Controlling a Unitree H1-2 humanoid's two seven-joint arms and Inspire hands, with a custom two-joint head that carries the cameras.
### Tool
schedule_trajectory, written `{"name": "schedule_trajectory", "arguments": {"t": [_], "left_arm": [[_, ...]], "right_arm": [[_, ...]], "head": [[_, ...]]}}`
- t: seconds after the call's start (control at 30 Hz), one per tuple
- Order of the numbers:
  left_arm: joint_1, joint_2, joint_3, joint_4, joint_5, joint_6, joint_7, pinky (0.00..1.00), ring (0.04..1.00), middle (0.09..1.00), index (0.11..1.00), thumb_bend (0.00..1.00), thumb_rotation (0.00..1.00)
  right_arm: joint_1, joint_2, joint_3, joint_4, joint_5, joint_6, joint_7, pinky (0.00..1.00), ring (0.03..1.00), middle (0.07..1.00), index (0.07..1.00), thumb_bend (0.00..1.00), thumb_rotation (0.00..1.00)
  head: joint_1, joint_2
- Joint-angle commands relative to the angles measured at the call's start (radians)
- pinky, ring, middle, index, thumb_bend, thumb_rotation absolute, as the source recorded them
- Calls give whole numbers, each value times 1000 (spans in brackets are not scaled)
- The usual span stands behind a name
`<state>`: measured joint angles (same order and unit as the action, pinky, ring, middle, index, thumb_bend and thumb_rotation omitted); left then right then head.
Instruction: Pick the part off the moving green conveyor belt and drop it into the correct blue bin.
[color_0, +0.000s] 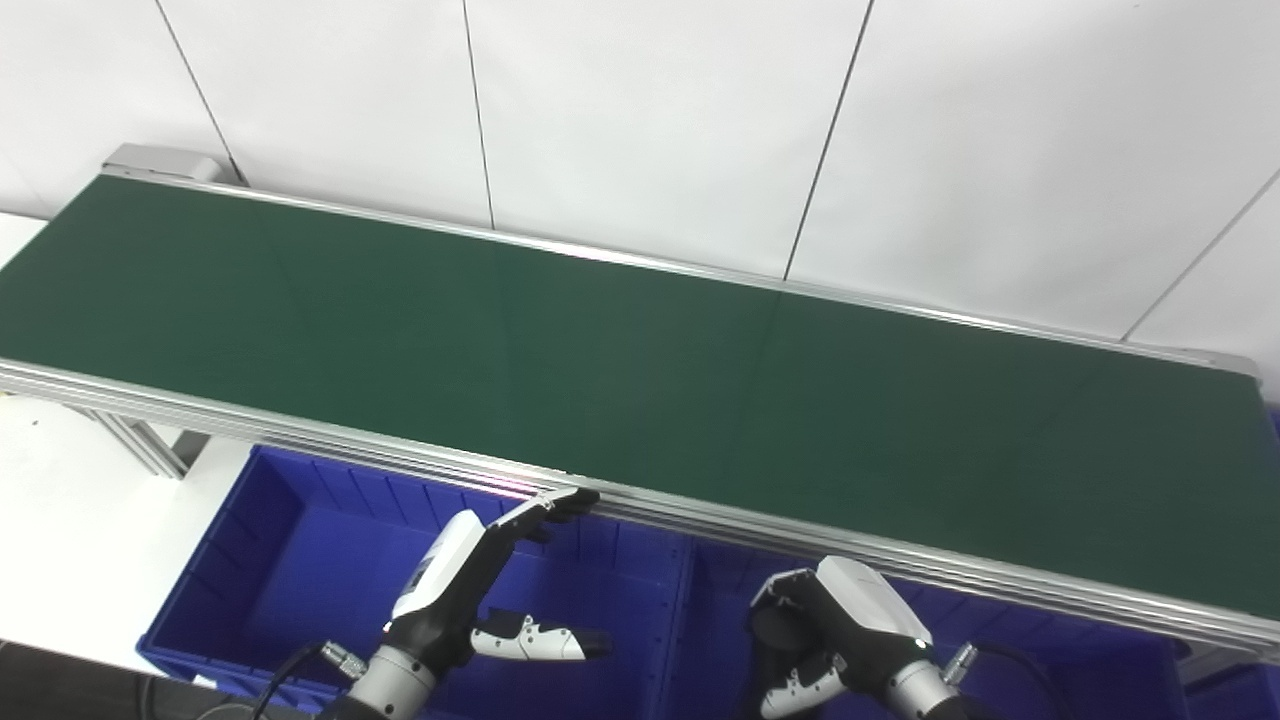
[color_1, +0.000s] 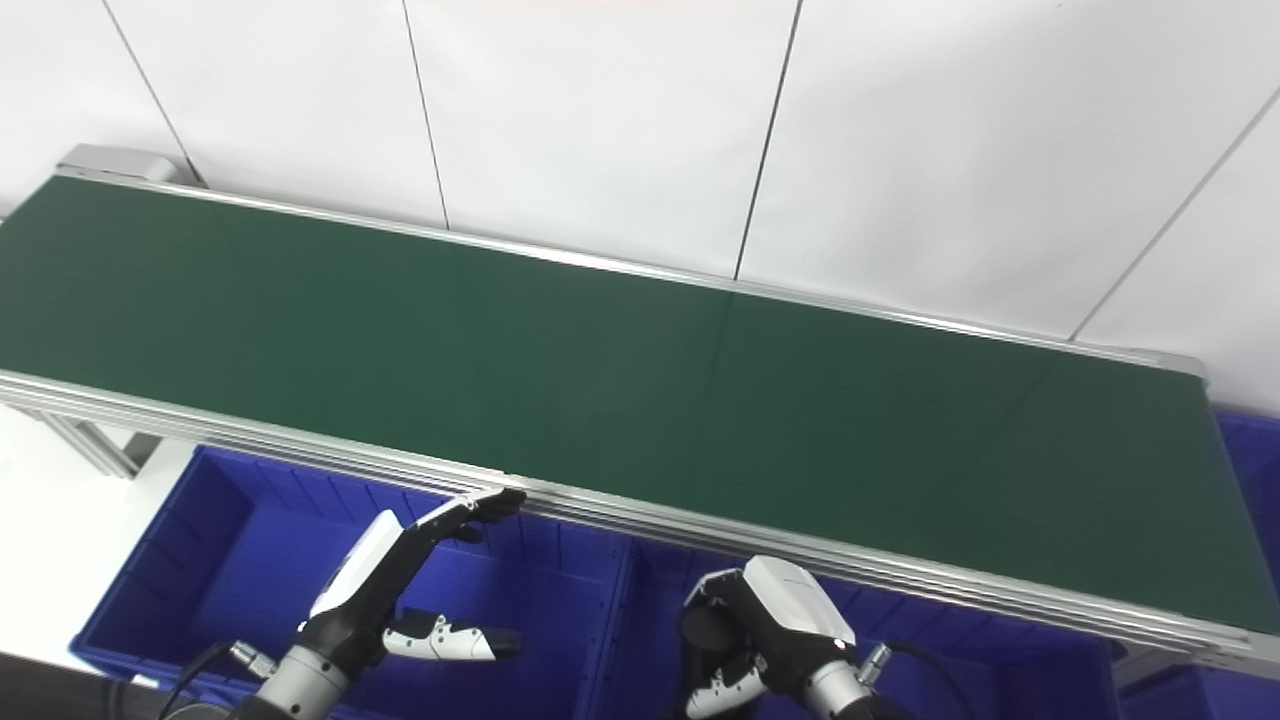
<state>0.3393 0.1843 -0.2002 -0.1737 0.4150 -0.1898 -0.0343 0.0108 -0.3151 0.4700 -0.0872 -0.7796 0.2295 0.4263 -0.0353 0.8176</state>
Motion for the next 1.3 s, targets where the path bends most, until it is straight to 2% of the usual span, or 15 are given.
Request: {"name": "schedule_trajectory", "arguments": {"t": [0.0,0.07,0.1,0.13,0.17,0.2,0.23,0.37,0.47,0.6,0.73,0.93,1.07,1.27], "left_arm": [[-3,7,6,-14,-14,-45,11,738,801,823,808,803,598],[-2,9,10,-18,-20,-39,7,743,803,823,805,813,607],[0,10,12,-18,-25,-39,5,745,804,823,804,816,610],[2,12,14,-22,-31,-36,2,749,806,823,802,818,610],[3,13,16,-24,-34,-34,-1,752,810,826,803,817,607],[3,16,18,-27,-39,-33,-3,753,811,826,803,816,607],[4,18,20,-29,-41,-33,-5,749,807,824,803,816,604],[4,27,25,-28,-52,-41,-9,743,802,820,801,817,601],[10,33,28,-35,-66,-34,-17,748,808,823,802,818,594],[12,40,33,-37,-90,-39,-26,744,804,823,802,818,580],[13,44,35,-38,-103,-43,-35,738,800,822,805,812,568],[6,53,32,-31,-126,-56,-49,743,797,823,805,797,570],[0,55,30,-27,-159,-56,-67,751,802,828,811,799,571],[-12,53,23,-21,-190,-58,-92,754,804,831,818,802,565]], "right_arm": [[-14,-5,7,-66,-33,49,36,514,583,727,501,510,61],[-5,-13,15,-101,-60,73,65,617,732,791,498,515,116],[4,-17,16,-120,-69,79,73,640,759,802,498,516,124],[16,-23,17,-143,-78,84,79,674,789,826,656,639,99],[24,-25,17,-158,-85,87,82,714,816,853,768,712,121],[36,-29,16,-182,-96,91,86,721,821,858,788,725,125],[44,-30,15,-196,-104,94,90,740,843,883,837,748,169],[96,-19,-13,-257,-124,101,71,792,888,932,934,816,274],[139,11,-51,-286,-80,92,40,799,907,948,963,848,286],[220,102,-145,-324,69,93,-24,778,918,967,975,872,237],[273,149,-189,-338,148,63,-73,731,904,982,999,878,288],[307,168,-197,-321,208,27,-139,710,877,956,1000,876,362],[322,177,-199,-312,233,15,-184,791,894,938,1000,877,407],[339,190,-202,-299,275,-13,-248,818,894,941,1000,889,429]], "head": [[-1,3],[-3,6],[-5,8],[-7,11],[-7,11],[-9,14],[-9,15],[-13,19],[-15,22],[-16,25],[-17,26],[-29,21],[-37,21],[-62,21]]}}
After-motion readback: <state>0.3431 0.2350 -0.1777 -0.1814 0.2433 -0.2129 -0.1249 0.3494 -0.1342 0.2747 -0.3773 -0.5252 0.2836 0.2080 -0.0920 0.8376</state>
